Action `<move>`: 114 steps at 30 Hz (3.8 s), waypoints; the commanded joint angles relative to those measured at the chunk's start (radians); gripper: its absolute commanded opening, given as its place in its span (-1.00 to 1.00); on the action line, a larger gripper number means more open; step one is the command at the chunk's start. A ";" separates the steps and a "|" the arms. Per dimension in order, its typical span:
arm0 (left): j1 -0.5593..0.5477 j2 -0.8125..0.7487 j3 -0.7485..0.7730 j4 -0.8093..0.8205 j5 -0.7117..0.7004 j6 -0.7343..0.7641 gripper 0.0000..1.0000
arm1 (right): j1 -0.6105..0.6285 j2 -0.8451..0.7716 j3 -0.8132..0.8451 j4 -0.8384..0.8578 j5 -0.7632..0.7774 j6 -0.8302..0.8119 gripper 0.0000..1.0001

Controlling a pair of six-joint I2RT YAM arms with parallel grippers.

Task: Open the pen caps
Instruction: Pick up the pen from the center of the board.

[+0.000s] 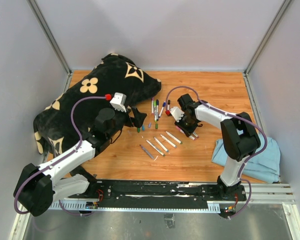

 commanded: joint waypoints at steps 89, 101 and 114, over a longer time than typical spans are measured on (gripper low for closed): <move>0.005 0.243 -0.387 0.922 0.244 -0.535 0.97 | -0.013 -0.182 -0.020 0.032 -0.150 0.027 -0.98; 0.005 0.285 -0.385 0.961 0.248 -0.549 0.96 | -0.013 -0.187 -0.021 0.034 -0.167 0.031 -0.98; 0.005 0.298 -0.372 0.967 0.248 -0.557 0.96 | -0.015 -0.189 -0.020 0.032 -0.175 0.033 -0.99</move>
